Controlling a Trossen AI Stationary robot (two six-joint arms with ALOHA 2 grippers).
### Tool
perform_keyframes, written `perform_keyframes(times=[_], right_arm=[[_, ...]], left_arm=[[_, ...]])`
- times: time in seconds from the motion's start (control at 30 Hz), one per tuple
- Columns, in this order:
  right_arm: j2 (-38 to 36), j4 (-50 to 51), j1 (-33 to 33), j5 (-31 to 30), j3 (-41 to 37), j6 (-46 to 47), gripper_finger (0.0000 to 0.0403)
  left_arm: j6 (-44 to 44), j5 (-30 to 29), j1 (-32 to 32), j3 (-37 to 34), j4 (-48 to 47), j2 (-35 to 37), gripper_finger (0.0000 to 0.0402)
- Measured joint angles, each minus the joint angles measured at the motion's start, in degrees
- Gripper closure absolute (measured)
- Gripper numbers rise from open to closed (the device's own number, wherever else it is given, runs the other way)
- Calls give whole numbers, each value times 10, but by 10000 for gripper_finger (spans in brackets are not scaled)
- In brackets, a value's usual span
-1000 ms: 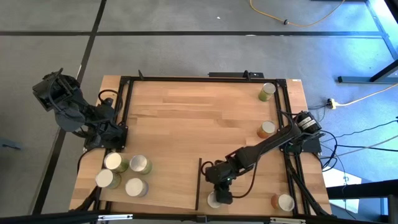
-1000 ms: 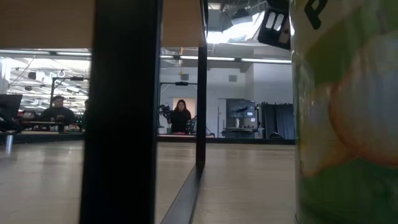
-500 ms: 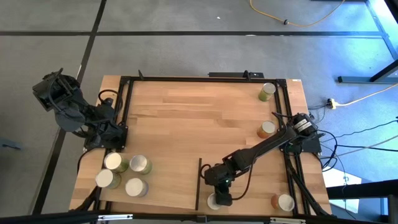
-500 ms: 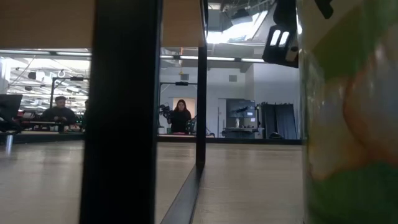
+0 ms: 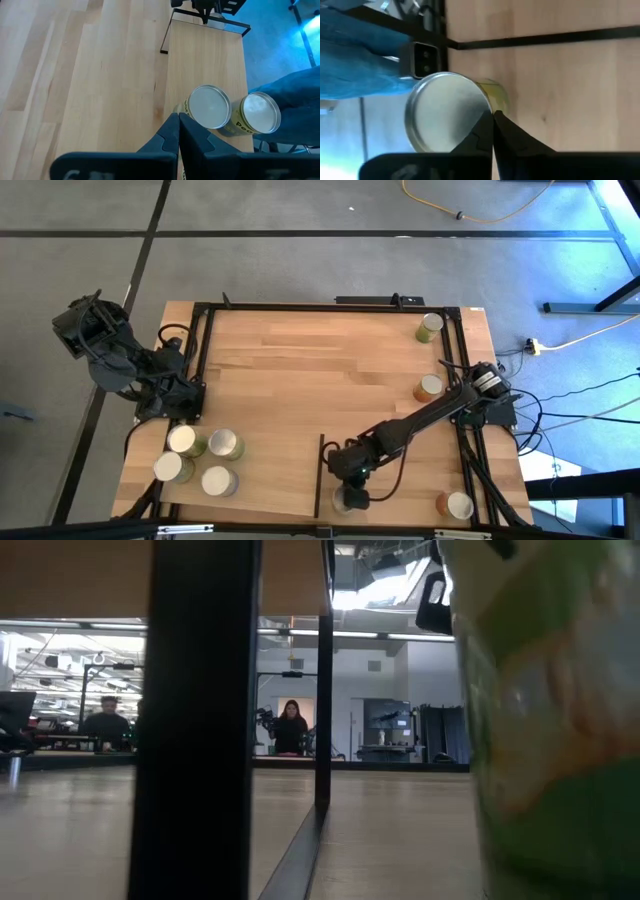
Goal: Pick and place cans onto a shelf
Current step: Put the canned pears on the shelf
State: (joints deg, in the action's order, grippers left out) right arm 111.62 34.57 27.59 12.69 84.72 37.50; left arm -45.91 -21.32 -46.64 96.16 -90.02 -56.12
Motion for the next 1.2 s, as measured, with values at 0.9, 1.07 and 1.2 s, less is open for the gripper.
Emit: perform_keyframes(times=[0.9, 1.07, 1.2], right_arm=[[1, 514, -31, -116, 349, -33, 403], [-2, 555, -39, -118, 423, -39, 403], [-5, 555, -57, -123, 466, -46, 403]], left_arm=[[31, 0, 0, 0, 0, 0, 401], [31, 0, 0, 0, 0, 0, 401], [31, -2, 0, 0, 0, 0, 401]])
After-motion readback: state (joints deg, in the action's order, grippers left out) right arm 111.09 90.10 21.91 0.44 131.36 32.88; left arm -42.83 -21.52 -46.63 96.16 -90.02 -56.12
